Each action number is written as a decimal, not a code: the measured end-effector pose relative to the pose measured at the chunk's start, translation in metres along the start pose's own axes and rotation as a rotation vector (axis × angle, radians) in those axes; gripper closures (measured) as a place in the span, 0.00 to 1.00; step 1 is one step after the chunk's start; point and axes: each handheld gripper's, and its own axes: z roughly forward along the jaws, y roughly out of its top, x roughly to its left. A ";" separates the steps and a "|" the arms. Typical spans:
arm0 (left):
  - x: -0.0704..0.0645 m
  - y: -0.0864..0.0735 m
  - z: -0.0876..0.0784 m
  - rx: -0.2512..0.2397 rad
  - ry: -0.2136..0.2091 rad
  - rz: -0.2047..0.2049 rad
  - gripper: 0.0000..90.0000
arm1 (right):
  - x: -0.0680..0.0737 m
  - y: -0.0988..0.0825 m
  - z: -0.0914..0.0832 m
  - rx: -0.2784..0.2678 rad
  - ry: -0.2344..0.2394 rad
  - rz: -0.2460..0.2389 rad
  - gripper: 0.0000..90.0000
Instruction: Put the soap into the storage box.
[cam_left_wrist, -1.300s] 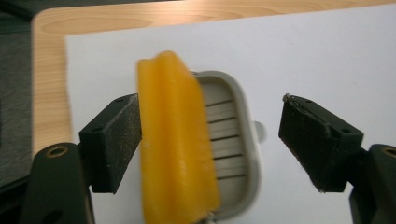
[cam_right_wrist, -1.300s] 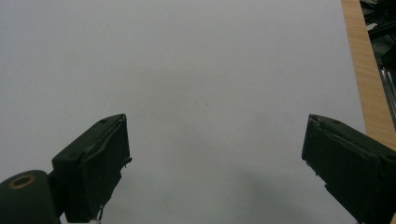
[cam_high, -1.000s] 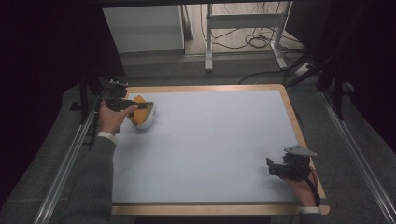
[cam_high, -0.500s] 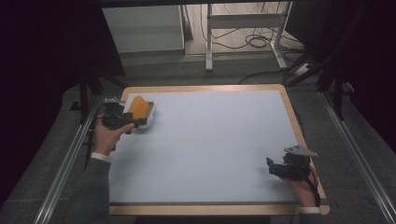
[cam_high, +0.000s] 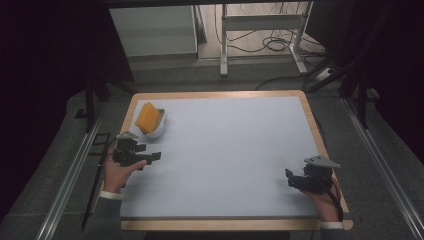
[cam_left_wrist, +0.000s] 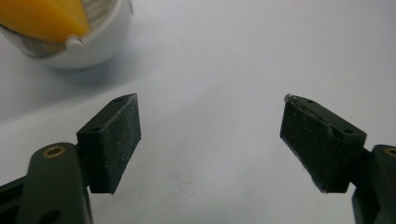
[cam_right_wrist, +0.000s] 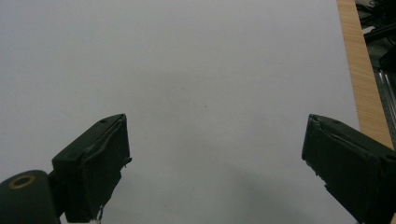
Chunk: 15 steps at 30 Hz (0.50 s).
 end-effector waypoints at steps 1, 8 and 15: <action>-0.001 -0.003 0.001 0.000 -0.007 -0.001 0.23 | 0.000 0.000 0.000 -0.001 0.001 -0.003 0.08; -0.004 -0.017 0.006 0.003 -0.012 0.000 0.23 | 0.001 -0.001 0.001 0.006 -0.003 -0.005 0.08; -0.004 -0.019 0.009 0.002 -0.015 -0.001 0.23 | 0.007 0.002 0.001 -0.020 -0.015 -0.011 0.09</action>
